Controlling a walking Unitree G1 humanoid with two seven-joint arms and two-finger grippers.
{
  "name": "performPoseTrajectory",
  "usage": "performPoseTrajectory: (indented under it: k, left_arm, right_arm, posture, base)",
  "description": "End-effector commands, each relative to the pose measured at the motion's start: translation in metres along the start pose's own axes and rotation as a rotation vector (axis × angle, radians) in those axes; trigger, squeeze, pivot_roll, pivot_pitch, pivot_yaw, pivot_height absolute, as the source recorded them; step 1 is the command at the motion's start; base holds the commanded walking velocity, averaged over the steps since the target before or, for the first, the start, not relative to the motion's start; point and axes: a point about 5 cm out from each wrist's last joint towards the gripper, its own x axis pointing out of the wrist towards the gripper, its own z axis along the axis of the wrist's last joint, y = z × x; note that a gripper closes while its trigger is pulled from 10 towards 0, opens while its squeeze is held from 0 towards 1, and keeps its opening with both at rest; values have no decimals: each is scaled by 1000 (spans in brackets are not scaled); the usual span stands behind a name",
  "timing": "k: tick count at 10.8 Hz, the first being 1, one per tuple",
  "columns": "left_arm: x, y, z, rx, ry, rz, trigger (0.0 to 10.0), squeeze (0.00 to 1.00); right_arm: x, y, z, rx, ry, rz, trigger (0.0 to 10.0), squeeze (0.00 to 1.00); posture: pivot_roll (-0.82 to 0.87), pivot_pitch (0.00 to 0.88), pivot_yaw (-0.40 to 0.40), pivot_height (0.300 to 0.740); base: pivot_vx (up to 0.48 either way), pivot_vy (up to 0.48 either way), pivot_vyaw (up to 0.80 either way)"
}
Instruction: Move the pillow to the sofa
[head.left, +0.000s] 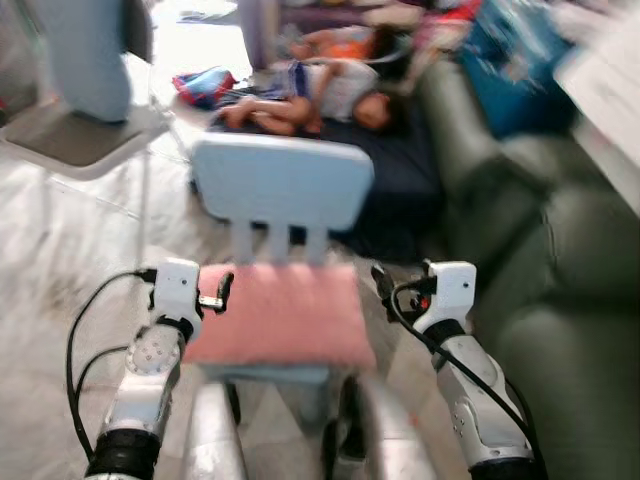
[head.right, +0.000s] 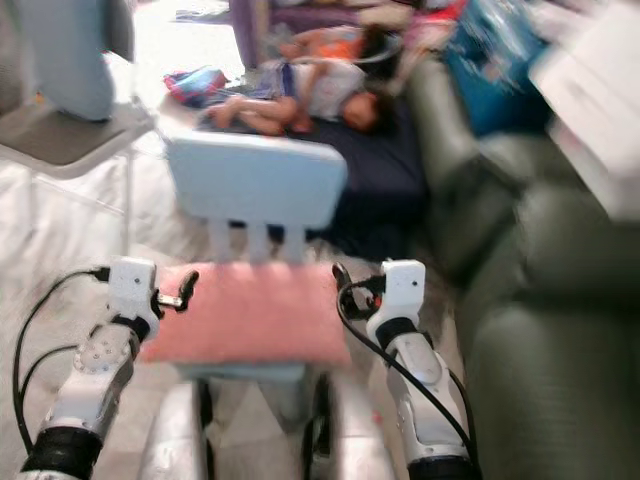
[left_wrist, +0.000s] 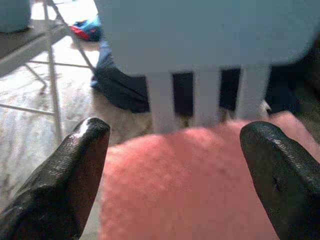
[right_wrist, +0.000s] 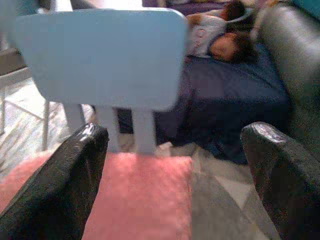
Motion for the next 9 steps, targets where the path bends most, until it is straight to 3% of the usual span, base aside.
performPoseTrajectory:
  k: [1,5,9]
  left_arm:
    - [1,1,1,4,0,13,10000,0]
    - [1,3,2,-18,-5,60,10000,0]
    - [3,-1,3,-13,-11,42,10000,0]
  right_arm:
    - [0,-1,0,-16,7,16,10000,0]
    - [4,3,3,-17,3,44,10000,0]
    - [4,3,3,-18,4,49,10000,0]
  posture:
    - [-65,104,-62,582]
    - [-61,102,-72,582]
    - [-66,101,-74,582]
  base:
    - [0,0,0]
    - [0,0,0]
    - [0,456,0]
